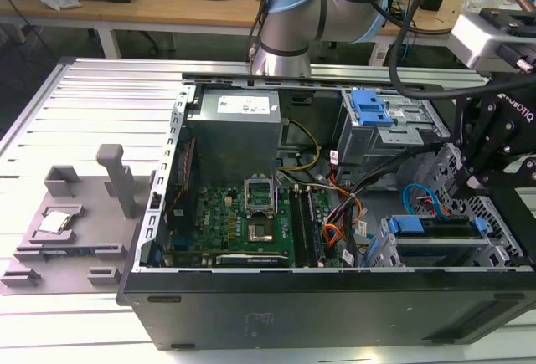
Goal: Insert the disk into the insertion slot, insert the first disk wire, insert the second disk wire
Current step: 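Insert the second disk wire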
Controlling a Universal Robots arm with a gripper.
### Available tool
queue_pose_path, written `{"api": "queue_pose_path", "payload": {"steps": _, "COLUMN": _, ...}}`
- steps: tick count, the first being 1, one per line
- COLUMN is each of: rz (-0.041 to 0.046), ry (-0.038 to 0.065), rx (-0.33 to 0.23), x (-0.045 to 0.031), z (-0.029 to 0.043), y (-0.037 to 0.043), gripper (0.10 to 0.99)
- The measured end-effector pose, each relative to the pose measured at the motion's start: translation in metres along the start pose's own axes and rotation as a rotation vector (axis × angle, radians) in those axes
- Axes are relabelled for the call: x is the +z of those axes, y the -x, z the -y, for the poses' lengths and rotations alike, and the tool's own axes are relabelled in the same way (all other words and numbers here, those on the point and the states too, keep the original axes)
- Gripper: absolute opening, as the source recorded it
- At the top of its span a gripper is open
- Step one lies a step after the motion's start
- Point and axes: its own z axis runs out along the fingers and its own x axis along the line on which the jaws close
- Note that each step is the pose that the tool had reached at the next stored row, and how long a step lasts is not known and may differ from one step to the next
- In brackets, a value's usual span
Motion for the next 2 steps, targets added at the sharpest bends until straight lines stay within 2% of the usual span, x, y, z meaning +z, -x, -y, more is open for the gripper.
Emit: {"api": "queue_pose_path", "payload": {"steps": 2, "rz": 0.0001, "ry": 0.000, "rx": 0.000, "x": 0.0000, "z": 0.0000, "y": 0.0000, "gripper": 0.106}}
